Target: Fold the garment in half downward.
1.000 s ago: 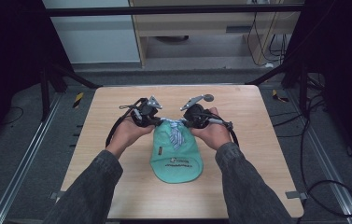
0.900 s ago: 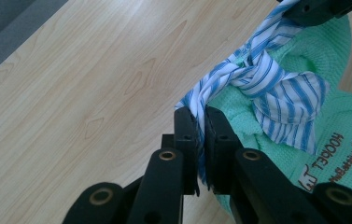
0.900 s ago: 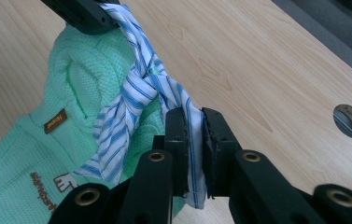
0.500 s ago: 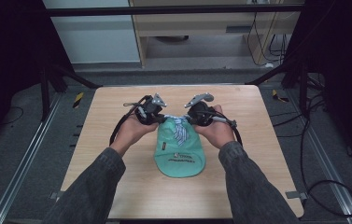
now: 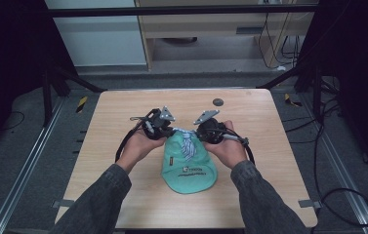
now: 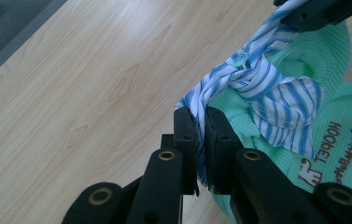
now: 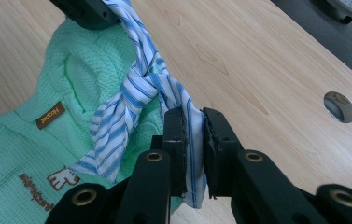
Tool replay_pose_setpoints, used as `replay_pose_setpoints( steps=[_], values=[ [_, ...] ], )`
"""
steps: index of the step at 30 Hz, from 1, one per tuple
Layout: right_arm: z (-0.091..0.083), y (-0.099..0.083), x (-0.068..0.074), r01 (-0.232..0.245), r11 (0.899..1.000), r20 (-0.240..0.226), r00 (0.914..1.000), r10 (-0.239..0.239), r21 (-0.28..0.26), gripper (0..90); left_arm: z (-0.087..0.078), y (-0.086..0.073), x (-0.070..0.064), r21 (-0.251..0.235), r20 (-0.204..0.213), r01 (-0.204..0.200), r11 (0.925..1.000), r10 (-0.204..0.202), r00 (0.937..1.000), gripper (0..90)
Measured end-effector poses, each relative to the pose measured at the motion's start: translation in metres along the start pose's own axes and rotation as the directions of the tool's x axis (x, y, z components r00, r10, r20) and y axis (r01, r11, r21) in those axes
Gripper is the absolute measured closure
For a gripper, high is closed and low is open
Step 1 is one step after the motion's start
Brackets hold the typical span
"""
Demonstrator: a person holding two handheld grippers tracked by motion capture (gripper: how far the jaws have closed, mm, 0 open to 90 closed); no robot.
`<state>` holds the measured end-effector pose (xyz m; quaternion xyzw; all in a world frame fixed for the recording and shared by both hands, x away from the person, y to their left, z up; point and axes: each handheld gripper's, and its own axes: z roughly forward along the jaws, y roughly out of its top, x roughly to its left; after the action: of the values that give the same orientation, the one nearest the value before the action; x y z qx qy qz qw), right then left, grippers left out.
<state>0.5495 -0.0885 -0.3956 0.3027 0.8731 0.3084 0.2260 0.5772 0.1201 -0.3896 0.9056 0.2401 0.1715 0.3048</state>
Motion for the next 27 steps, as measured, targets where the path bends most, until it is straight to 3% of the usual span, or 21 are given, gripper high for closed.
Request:
replay_pose_setpoints(
  steps=[6, 10, 17, 19, 27],
  values=[
    [-0.006, 0.008, -0.010, -0.010, 1.000, 0.031, 0.9995, 0.010, 0.000, 80.1, 0.000, 0.018, 0.011, -0.014, 0.006, 0.006, 0.9999, -0.006, 1.0000, 84.5],
    [-0.014, 0.010, -0.016, -0.015, 1.000, 0.046, 0.9988, 0.015, -0.011, 79.3, -0.005, 0.026, 0.008, -0.024, 0.003, -0.008, 0.9997, 0.008, 1.0000, 84.2],
    [-0.020, -0.003, -0.008, 0.005, 1.000, 0.043, 0.9991, -0.004, -0.027, 78.8, -0.008, 0.017, -0.012, -0.025, -0.023, -0.031, 0.9992, 0.031, 0.9993, 84.0],
    [-0.021, -0.011, 0.002, 0.018, 0.999, 0.046, 0.9988, -0.016, -0.032, 79.0, -0.006, 0.010, -0.023, -0.024, -0.038, -0.046, 0.9987, 0.045, 0.9983, 84.1],
    [-0.019, -0.028, 0.017, 0.044, 0.999, 0.039, 0.9983, -0.043, -0.029, 79.4, -0.002, -0.006, -0.035, -0.041, -0.026, -0.036, 0.9985, 0.034, 0.9991, 84.1]
  ],
)
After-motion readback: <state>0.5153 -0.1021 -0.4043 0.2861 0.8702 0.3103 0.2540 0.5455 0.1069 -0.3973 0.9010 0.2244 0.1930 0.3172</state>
